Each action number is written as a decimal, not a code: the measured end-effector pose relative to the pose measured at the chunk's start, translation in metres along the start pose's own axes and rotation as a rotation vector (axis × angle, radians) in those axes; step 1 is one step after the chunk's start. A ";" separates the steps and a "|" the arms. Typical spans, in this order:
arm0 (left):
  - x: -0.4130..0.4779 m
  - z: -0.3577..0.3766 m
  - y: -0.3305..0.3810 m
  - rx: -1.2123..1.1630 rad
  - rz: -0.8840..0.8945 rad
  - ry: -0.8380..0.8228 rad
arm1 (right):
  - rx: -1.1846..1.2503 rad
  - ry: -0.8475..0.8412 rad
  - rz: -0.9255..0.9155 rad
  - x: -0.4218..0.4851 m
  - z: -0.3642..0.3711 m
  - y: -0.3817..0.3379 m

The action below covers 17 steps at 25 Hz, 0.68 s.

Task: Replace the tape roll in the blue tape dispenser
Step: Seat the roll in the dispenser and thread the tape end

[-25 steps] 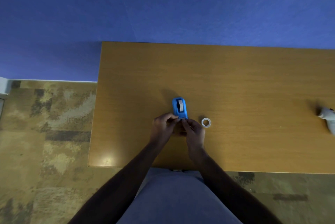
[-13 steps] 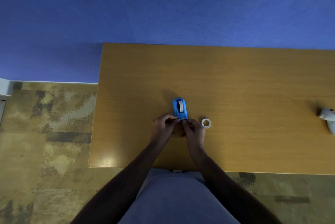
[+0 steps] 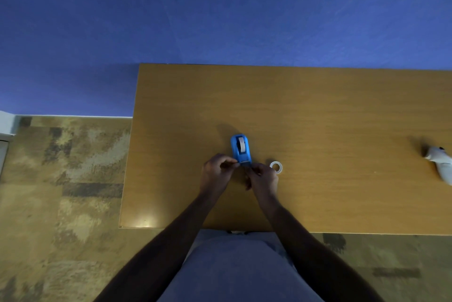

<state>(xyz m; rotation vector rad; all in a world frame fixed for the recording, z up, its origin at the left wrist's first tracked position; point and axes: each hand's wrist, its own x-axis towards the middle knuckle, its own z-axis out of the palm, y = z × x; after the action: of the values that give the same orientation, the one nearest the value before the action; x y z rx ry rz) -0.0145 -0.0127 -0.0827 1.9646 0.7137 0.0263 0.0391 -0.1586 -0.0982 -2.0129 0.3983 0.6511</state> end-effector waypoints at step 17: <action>-0.016 -0.025 0.029 0.458 0.341 0.120 | -0.399 0.274 -0.599 -0.030 -0.047 -0.021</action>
<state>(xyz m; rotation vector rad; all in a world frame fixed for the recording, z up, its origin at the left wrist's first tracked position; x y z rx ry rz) -0.0225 -0.0099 -0.0421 2.5259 0.4786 0.2050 0.0392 -0.1885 -0.0460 -2.4478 -0.2036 0.0773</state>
